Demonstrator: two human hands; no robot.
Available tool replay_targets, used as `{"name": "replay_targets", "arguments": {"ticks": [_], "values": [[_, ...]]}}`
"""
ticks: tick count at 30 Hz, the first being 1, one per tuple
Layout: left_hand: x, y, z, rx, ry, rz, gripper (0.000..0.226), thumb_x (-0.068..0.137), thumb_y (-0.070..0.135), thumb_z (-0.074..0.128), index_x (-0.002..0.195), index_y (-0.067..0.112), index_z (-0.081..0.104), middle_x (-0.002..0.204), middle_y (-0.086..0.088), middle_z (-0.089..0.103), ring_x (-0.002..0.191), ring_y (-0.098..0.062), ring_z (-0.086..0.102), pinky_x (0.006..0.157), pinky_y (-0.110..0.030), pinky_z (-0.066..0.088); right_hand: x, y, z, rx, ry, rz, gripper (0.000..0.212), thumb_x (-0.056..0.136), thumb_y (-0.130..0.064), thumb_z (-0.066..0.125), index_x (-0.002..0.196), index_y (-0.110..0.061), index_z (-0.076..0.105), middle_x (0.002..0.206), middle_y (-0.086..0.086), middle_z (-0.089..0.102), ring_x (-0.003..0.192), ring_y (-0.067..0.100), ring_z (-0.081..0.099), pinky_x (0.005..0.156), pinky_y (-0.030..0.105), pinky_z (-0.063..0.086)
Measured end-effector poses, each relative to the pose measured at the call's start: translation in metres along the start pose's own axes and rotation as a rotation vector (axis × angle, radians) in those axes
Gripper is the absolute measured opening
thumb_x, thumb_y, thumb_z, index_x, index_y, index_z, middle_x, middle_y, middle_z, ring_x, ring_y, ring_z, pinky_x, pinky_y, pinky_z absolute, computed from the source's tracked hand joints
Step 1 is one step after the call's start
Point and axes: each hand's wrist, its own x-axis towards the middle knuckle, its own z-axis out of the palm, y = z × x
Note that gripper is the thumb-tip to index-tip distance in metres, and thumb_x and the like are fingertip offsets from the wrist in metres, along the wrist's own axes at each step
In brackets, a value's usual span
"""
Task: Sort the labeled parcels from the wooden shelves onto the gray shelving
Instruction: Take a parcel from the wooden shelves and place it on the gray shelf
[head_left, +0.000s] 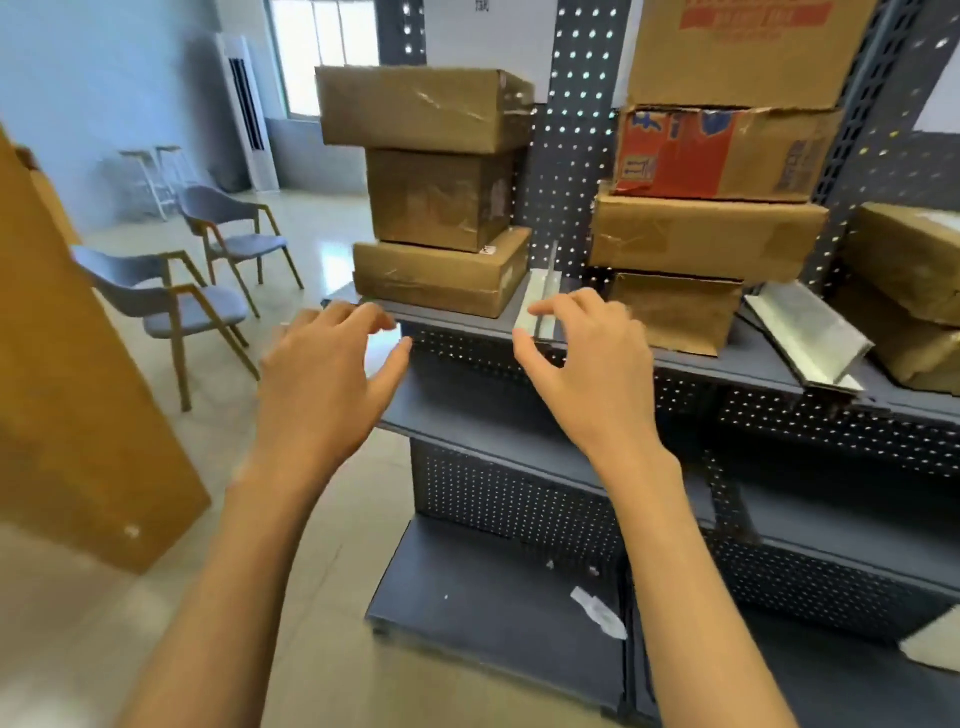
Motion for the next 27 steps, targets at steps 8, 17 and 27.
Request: {"name": "replay_targets", "arguments": {"ticks": [8,17,27], "values": [[-0.048,-0.081,-0.069,0.074,0.072,-0.112,0.028,0.092,0.036,0.060,0.110,0.017,0.068,0.104,-0.007,0.069,0.094,-0.027,0.061,0.080,-0.040,0.046,-0.021,-0.107,0.034,0.243,-0.073,-0.058,0.026,0.090,-0.034,0.063,0.110,-0.018,0.066,0.108,0.000,0.063,0.099,0.024,0.055,0.085,0.037,0.041],[-0.097,-0.258,-0.159,0.256,0.114,-0.320,0.024,0.089,0.035,0.059,0.103,0.017,0.068,0.098,-0.006,0.068,0.088,-0.026,0.061,0.071,-0.034,0.040,-0.035,-0.290,0.126,0.460,-0.172,-0.106,0.026,0.090,-0.032,0.064,0.112,-0.018,0.067,0.113,0.003,0.062,0.108,0.025,0.052,0.087,0.038,0.039],[-0.158,-0.442,-0.244,0.290,0.174,-0.592,0.019,0.090,0.030,0.060,0.104,0.017,0.065,0.100,-0.001,0.066,0.095,-0.024,0.059,0.076,-0.033,0.039,-0.049,-0.492,0.242,0.665,-0.365,-0.233,0.021,0.090,-0.034,0.064,0.107,-0.022,0.067,0.107,-0.006,0.062,0.104,0.015,0.051,0.087,0.033,0.042]]}}
